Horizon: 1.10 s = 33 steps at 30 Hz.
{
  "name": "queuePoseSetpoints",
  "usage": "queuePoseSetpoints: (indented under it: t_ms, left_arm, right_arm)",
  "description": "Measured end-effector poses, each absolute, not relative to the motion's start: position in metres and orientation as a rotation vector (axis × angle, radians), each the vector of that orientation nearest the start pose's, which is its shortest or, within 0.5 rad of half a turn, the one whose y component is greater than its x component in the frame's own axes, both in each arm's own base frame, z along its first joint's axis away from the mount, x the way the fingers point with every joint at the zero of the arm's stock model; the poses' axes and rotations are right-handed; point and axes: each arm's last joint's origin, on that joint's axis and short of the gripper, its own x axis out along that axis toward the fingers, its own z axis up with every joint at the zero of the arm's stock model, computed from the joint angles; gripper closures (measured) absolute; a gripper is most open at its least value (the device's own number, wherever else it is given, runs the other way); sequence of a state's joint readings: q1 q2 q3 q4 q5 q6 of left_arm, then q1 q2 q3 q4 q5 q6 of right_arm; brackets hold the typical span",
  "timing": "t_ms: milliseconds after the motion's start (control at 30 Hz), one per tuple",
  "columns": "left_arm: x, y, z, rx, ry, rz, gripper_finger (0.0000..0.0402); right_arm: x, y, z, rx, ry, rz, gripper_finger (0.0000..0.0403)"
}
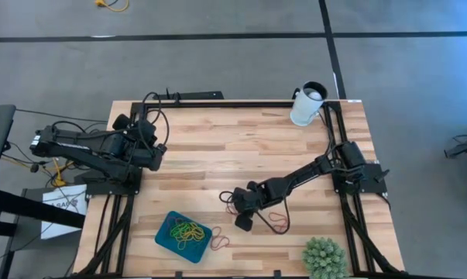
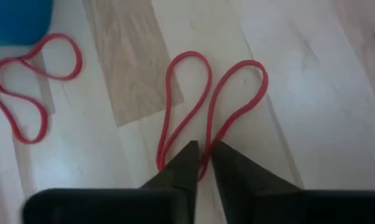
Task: Pick and place items into bin
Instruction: Put the red rubber band into the blue bin
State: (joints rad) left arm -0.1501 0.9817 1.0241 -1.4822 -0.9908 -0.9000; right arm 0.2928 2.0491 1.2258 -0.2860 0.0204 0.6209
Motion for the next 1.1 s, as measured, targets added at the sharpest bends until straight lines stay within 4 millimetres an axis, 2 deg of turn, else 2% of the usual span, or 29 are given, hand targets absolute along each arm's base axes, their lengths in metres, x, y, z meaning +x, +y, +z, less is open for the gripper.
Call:
queuePoseSetpoints:
  t_ms: [100,200,367,433,600,700,767,833,1100]
  left_arm:
    - [0.129,0.005,0.31,0.048,0.793,1.121,0.0317]
    - [0.129,0.005,0.31,0.048,0.793,1.121,0.0317]
    - [0.129,0.005,0.31,0.048,0.794,1.121,0.0317]
    - [0.128,0.005,0.31,0.048,0.794,1.121,0.0317]
    - [0.129,0.005,0.31,0.06,0.802,1.115,0.0317]
    - [0.129,0.005,0.31,0.062,0.803,1.115,0.0317]
    - [0.129,0.005,0.31,0.063,0.803,1.115,0.0317]
    - [0.129,0.005,0.31,0.063,0.803,1.115,0.0317]
    - [0.129,0.005,0.311,0.068,0.796,1.12,0.0317]
  right_arm:
    - [0.38,0.114,0.113,0.376,1.111,-0.092,0.0393]
    - [0.383,0.116,0.114,0.372,1.088,-0.025,0.0393]
    - [0.399,0.121,0.131,0.368,0.894,0.203,0.0399]
    - [0.403,0.121,0.153,0.365,0.805,0.287,0.04]
    - [0.411,0.107,0.215,0.262,0.575,0.336,0.0401]
    - [0.416,0.105,0.25,0.162,0.348,0.385,0.0402]
    - [0.42,0.106,0.267,0.109,0.223,0.416,0.0402]
    - [0.428,0.109,0.27,0.066,0.17,0.438,0.0402]
    - [0.484,0.122,0.23,0.048,0.2,0.439,0.0402]
